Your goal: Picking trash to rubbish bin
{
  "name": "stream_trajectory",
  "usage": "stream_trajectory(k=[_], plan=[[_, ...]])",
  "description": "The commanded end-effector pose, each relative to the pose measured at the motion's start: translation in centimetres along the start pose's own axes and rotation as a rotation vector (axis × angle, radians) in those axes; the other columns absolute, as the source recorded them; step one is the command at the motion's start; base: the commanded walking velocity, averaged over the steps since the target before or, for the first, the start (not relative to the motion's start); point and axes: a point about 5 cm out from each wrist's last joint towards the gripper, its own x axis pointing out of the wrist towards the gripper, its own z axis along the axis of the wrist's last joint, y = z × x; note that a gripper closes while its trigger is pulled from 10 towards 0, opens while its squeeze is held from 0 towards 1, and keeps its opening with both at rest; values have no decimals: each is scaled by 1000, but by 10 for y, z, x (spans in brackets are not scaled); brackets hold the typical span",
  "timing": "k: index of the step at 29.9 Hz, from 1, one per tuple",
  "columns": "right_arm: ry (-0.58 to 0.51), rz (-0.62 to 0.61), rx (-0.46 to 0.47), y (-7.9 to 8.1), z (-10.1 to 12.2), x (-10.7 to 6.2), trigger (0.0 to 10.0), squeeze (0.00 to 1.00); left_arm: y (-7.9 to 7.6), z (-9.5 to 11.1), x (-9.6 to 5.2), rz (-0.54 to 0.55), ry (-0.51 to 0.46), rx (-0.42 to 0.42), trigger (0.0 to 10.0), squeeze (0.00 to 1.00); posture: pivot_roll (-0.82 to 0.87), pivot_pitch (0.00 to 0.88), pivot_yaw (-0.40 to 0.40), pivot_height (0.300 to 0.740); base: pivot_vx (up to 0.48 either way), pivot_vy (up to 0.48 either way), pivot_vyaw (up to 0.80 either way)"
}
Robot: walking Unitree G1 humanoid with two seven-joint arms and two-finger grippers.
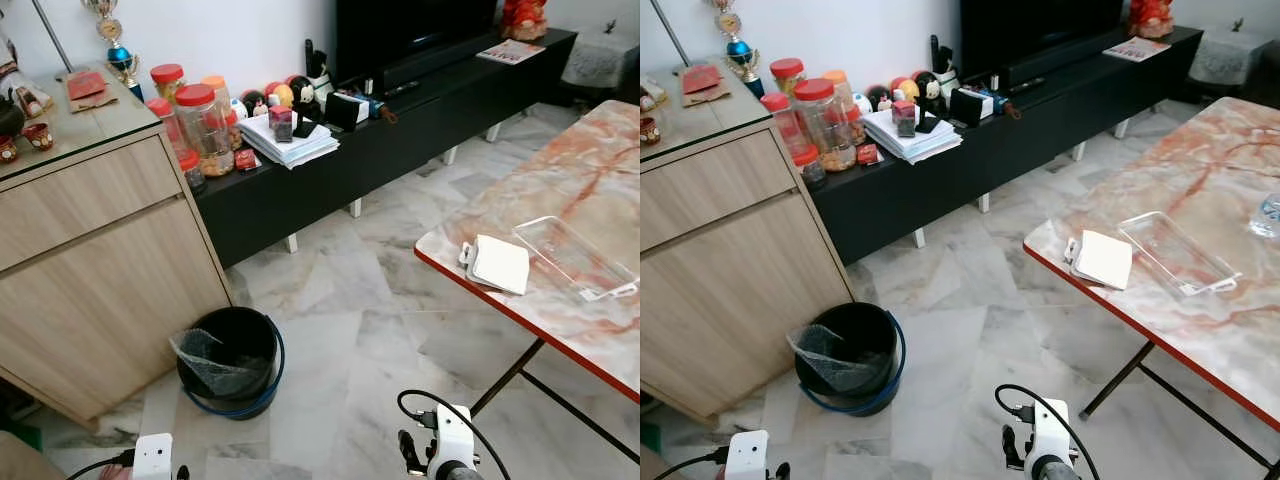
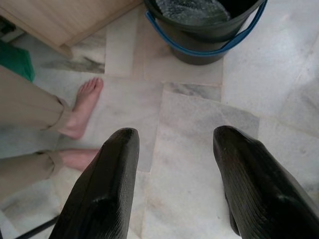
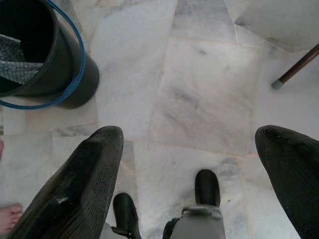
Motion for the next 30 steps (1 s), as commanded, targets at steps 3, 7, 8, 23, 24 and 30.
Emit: stream_trajectory(k=[3,7,8,23,24,30], plan=[[-4,-1,19,3,1,1,10000,0,2,-4,-1,-1,18,34,10000,0,75,0,92,740,0,87,-765],[-8,-12,53,2,2,1,10000,0,2,-7,-1,-14,58,79,10000,0,75,0,96,740,0,0,-763],[-10,-13,57,1,2,1,10000,0,2,-9,-2,-11,72,116,10000,0,75,0,96,740,0,0,-763],[-10,-14,59,2,2,1,10000,0,7,-15,-3,14,105,129,10000,0,76,0,101,740,0,-134,-763],[-10,-14,59,2,2,1,10000,0,7,-15,-3,14,105,129,10000,0,76,0,101,740,0,0,-763],[-10,-14,60,2,2,1,10000,0,7,-16,-3,15,111,132,10000,0,76,0,101,740,0,0,-763]])
